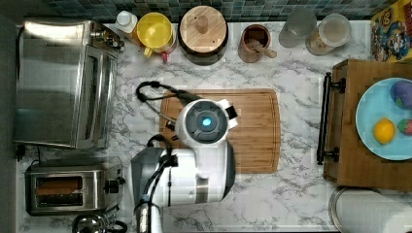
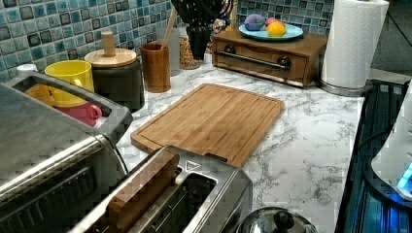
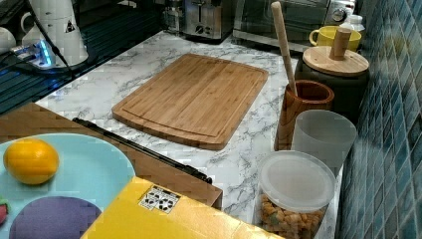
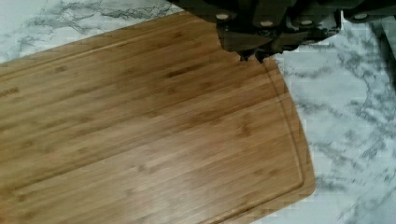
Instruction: Turn on the toaster.
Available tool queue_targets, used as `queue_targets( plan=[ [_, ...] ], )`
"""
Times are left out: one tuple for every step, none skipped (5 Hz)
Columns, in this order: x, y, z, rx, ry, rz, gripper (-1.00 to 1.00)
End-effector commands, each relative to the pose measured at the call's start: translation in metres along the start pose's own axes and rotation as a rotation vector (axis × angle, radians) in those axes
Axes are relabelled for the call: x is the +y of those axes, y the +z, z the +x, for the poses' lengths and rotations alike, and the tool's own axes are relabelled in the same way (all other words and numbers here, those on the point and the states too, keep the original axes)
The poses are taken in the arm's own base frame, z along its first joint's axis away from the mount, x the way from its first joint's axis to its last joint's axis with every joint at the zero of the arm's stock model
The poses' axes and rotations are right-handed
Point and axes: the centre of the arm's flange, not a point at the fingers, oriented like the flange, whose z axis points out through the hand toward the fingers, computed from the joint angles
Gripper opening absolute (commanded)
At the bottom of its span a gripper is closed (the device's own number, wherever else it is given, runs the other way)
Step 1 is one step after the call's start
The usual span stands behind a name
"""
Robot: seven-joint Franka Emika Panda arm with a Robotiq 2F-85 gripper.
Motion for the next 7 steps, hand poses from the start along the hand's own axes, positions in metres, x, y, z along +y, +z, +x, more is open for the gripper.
queue_targets(
  plan=[
    [-0.109,0.002,-0.108,0.008,-0.331,0.068,-1.00],
    [-0.119,0.002,-0.134,-0.006,-0.375,0.092,-1.00],
    [-0.133,0.015,-0.157,-0.032,-0.418,0.057,-1.00],
    [-0.141,0.029,-0.179,-0.047,-0.459,0.031,-1.00],
    [-0.154,0.048,-0.201,-0.081,-0.503,0.001,-1.00],
    [-0.164,0.068,-0.219,-0.079,-0.521,-0.032,-1.00],
    [-0.160,0.076,-0.218,-0.081,-0.501,0.001,-1.00]
  ],
)
